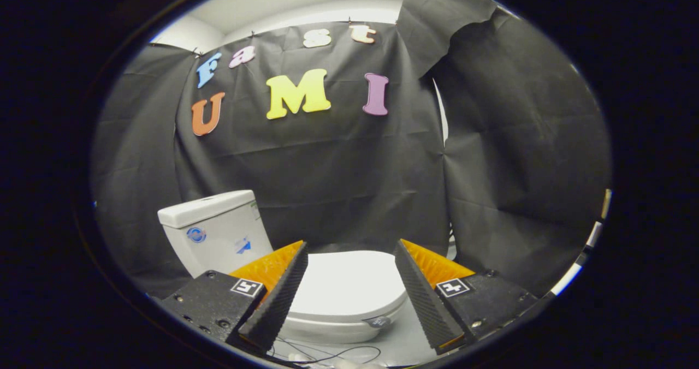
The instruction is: Open the toilet lid.
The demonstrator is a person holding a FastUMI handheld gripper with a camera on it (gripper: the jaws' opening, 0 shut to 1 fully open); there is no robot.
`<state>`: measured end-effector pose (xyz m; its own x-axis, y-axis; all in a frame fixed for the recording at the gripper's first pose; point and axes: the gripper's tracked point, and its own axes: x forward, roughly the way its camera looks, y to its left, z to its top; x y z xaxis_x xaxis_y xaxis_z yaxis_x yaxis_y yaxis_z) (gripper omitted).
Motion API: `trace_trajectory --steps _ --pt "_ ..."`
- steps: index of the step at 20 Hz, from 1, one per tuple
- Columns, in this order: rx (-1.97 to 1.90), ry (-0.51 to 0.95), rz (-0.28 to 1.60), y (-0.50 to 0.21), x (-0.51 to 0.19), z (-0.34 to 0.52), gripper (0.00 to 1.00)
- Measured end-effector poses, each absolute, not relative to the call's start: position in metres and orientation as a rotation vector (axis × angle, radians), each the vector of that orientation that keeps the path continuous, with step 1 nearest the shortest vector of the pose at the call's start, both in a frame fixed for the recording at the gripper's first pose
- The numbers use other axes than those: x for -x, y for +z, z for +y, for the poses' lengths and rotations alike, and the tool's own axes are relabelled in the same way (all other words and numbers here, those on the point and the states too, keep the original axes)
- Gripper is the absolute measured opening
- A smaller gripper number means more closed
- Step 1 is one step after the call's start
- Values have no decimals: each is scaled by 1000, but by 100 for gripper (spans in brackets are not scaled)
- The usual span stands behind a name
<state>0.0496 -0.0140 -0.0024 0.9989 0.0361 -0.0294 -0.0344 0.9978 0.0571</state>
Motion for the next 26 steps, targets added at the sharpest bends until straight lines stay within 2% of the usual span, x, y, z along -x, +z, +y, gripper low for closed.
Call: trace_trajectory --steps 11,19,26 --pt "-294 47 243 -89 -127 -76 100" --pt "-517 45 468 -186 -134 -87 100" --pt "-705 59 607 -228 -133 -88 99"
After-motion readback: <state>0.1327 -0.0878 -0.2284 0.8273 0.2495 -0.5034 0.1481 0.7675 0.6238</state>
